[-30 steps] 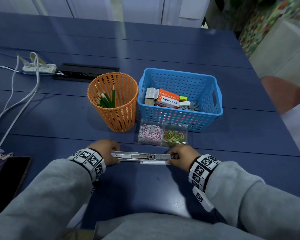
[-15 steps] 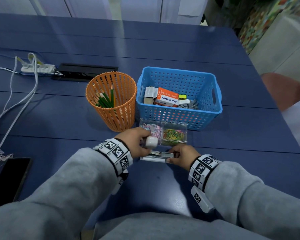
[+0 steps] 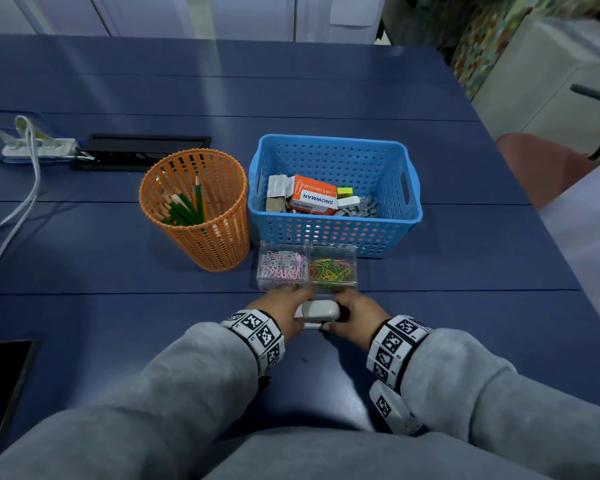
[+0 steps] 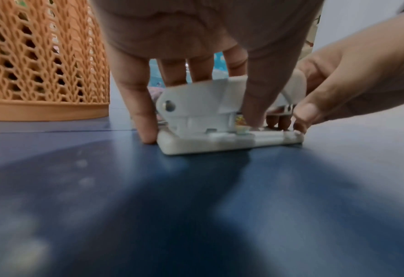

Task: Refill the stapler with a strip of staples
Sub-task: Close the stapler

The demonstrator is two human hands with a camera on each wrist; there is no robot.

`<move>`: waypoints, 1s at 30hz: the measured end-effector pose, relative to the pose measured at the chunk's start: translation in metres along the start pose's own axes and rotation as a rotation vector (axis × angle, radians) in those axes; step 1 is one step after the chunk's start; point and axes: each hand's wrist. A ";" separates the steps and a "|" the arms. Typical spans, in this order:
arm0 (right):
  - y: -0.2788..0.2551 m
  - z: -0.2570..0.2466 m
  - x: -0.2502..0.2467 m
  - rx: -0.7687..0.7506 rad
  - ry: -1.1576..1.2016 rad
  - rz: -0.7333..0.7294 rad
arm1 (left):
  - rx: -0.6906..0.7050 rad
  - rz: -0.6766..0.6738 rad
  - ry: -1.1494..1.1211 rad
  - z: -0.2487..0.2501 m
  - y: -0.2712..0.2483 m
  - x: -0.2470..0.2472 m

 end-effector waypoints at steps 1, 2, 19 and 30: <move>-0.001 0.001 0.000 -0.005 0.016 0.008 | -0.008 -0.005 0.023 -0.002 0.001 0.001; -0.001 0.002 0.000 -0.012 0.025 0.011 | -0.022 -0.013 0.045 -0.004 0.001 0.001; -0.007 0.002 -0.019 0.087 0.381 -0.138 | 0.019 0.106 0.042 0.001 -0.008 -0.013; -0.023 -0.073 -0.085 -0.254 0.631 0.069 | 0.078 0.587 -0.229 0.009 -0.028 -0.086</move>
Point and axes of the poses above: each hand's wrist, its own y-axis towards the middle knuckle, its own x-axis out of the palm, z = x × y, and after that the axes turned 10 degrees about y, right-handed
